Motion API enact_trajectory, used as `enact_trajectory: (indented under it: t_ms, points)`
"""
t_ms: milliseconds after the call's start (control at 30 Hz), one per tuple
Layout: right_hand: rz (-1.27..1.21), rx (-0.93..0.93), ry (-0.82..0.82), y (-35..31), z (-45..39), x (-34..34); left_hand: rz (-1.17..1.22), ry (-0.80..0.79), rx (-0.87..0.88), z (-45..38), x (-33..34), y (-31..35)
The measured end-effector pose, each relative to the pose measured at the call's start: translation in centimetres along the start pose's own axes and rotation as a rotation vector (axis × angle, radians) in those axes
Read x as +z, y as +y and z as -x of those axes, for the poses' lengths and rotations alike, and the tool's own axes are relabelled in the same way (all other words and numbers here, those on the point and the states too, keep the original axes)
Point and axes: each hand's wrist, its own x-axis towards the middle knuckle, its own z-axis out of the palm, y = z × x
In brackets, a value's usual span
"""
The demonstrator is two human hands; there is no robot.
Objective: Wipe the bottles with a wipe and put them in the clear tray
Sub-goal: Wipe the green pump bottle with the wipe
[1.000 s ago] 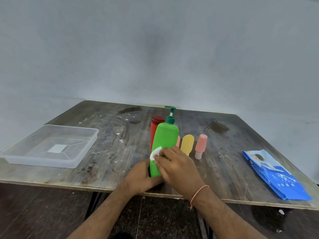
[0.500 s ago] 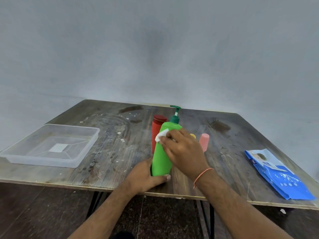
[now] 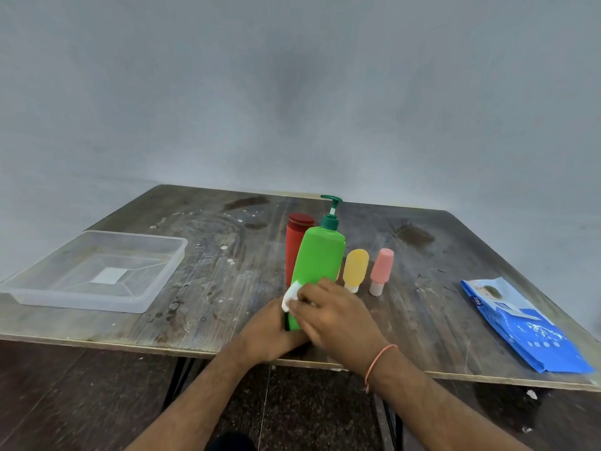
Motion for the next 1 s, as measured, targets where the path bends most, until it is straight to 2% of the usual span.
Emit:
enact_trajectory:
  t_ms: [133,300,433,567,800,900,1000]
  points:
    - [-0.018,-0.038,-0.029,-0.9,1.6,0.8,0.019,-0.013,0.084,-0.2,0.0,0.0]
    - [0.041,-0.04,0.004,0.3,0.9,0.0,0.054,-0.044,0.054,-0.1,0.0,0.5]
    - [0.068,0.038,0.105,2.0,-0.8,-1.6,0.016,-0.058,-0.039,-0.1,-0.2,0.0]
    - [0.095,0.145,0.206,4.1,-2.9,-2.9,-0.004,-0.085,-0.048,-0.1,-0.4,-0.2]
    - [0.115,0.233,0.264,4.9,-3.1,-3.5,-0.007,-0.101,-0.069,0.0,-0.4,-0.4]
    - [0.034,0.189,0.232,4.1,-2.1,-2.8,0.018,-0.079,-0.082,0.0,-0.4,-0.7]
    - [-0.052,0.103,0.123,2.7,-0.2,-1.4,0.087,-0.048,-0.113,0.0,-0.4,-0.9]
